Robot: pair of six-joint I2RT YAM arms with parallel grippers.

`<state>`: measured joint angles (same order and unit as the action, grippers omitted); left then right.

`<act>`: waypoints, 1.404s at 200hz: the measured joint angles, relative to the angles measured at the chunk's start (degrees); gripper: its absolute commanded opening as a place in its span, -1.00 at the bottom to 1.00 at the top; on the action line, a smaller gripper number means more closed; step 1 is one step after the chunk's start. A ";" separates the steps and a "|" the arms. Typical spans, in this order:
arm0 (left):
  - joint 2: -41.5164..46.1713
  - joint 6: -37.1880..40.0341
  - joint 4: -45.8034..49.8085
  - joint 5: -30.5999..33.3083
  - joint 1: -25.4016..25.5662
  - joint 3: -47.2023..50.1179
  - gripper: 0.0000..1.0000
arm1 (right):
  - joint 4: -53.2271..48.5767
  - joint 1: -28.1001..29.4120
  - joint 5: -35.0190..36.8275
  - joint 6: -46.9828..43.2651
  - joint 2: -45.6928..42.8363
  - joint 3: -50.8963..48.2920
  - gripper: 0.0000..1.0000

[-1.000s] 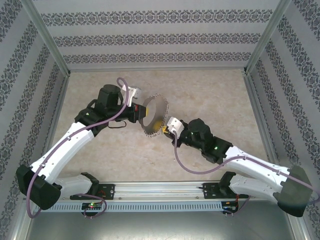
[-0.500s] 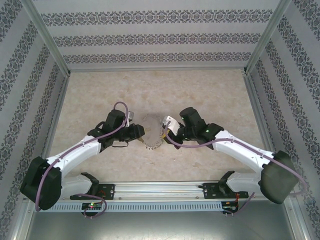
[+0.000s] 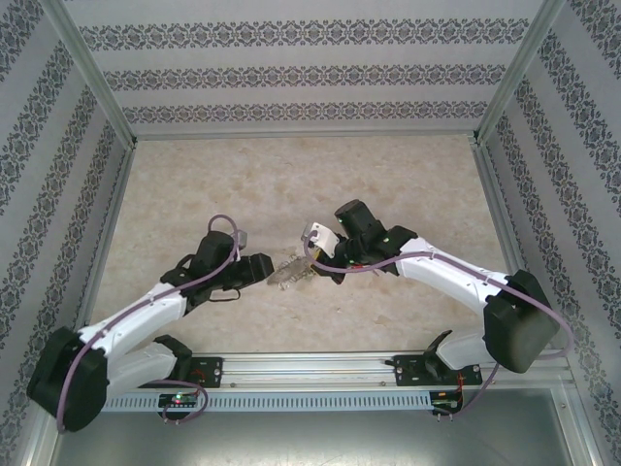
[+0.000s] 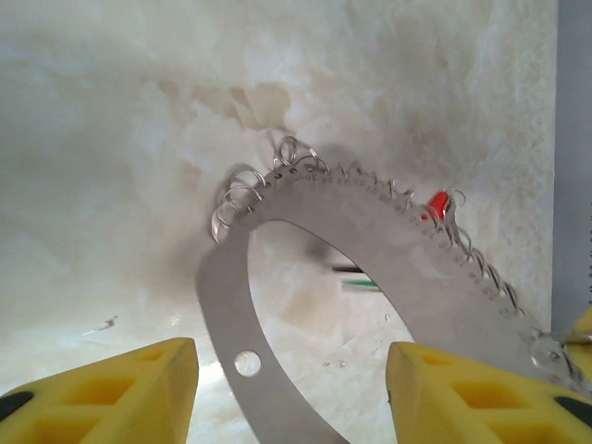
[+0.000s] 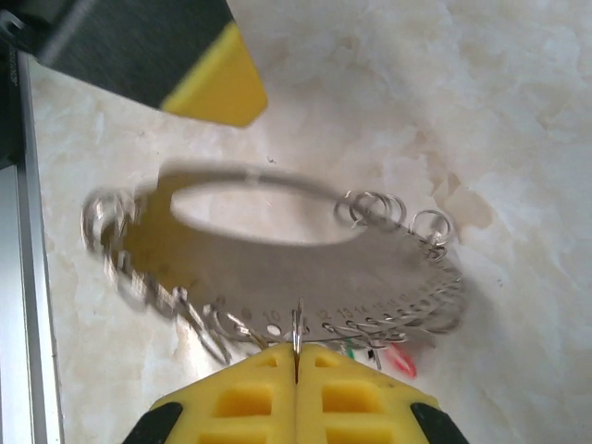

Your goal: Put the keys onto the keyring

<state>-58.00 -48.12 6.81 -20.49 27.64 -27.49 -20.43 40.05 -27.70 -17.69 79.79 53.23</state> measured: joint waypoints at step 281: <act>-0.20 62.97 -2.45 -30.25 0.00 -8.17 -0.19 | 10.12 4.07 -4.96 -12.74 -11.76 -11.43 -1.00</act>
<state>-58.19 14.85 4.36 -50.74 27.64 -35.66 -10.31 44.12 -32.67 -30.44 68.03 41.80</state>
